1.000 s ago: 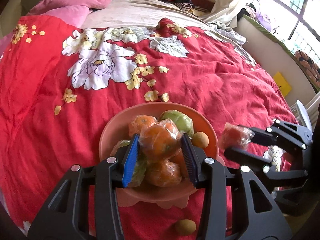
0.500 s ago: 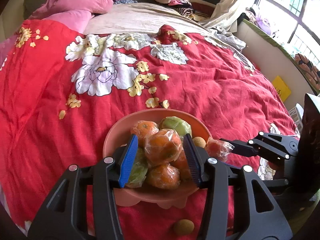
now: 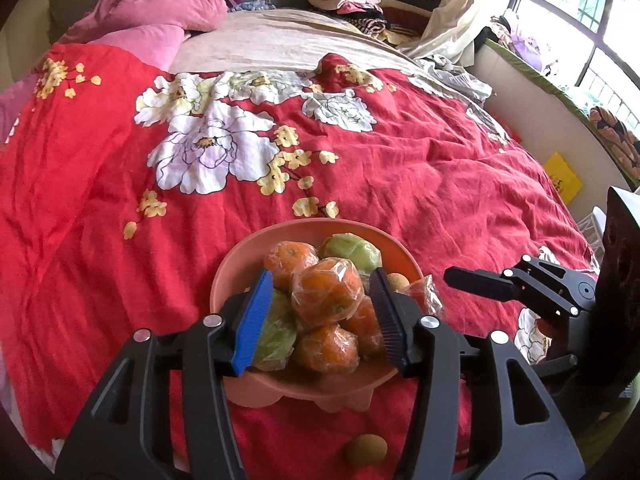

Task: Organize fruits
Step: 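Open both tools to release the fruits into the bowl and lift away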

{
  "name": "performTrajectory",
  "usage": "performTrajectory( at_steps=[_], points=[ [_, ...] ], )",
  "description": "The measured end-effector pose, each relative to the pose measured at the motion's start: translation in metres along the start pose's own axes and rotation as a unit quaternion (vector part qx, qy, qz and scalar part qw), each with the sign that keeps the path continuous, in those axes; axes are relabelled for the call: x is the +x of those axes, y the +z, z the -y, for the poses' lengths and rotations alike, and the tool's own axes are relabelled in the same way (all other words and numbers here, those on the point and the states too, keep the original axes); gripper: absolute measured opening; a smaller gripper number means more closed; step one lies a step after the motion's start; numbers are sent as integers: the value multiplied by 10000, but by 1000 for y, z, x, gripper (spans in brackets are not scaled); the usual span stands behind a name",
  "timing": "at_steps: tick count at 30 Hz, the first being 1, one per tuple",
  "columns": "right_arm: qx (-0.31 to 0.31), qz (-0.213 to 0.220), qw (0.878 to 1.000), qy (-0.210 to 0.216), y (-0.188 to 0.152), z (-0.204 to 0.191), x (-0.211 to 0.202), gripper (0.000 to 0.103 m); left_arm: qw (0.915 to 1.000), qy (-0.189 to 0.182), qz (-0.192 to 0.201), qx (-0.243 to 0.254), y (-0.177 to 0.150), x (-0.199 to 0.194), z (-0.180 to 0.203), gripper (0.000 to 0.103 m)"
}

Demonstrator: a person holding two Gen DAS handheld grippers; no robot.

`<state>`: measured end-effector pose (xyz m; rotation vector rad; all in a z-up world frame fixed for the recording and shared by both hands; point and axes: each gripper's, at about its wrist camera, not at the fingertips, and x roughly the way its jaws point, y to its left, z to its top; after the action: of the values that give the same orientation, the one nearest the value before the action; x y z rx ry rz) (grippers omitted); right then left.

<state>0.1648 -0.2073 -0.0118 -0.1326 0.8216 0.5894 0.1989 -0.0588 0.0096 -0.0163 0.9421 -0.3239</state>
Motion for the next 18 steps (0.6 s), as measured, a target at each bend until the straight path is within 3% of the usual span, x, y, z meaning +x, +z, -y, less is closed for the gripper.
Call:
performTrajectory(
  at_steps=[6,18],
  points=[
    [67,102,9999,-66,-1,3,-8,67,10000,59,77,-4,-1,-7,0,47],
    [141,256,9992,-278,-1,7,-19,87,9996,162,207,-108,-4,-20,-5,65]
  ],
)
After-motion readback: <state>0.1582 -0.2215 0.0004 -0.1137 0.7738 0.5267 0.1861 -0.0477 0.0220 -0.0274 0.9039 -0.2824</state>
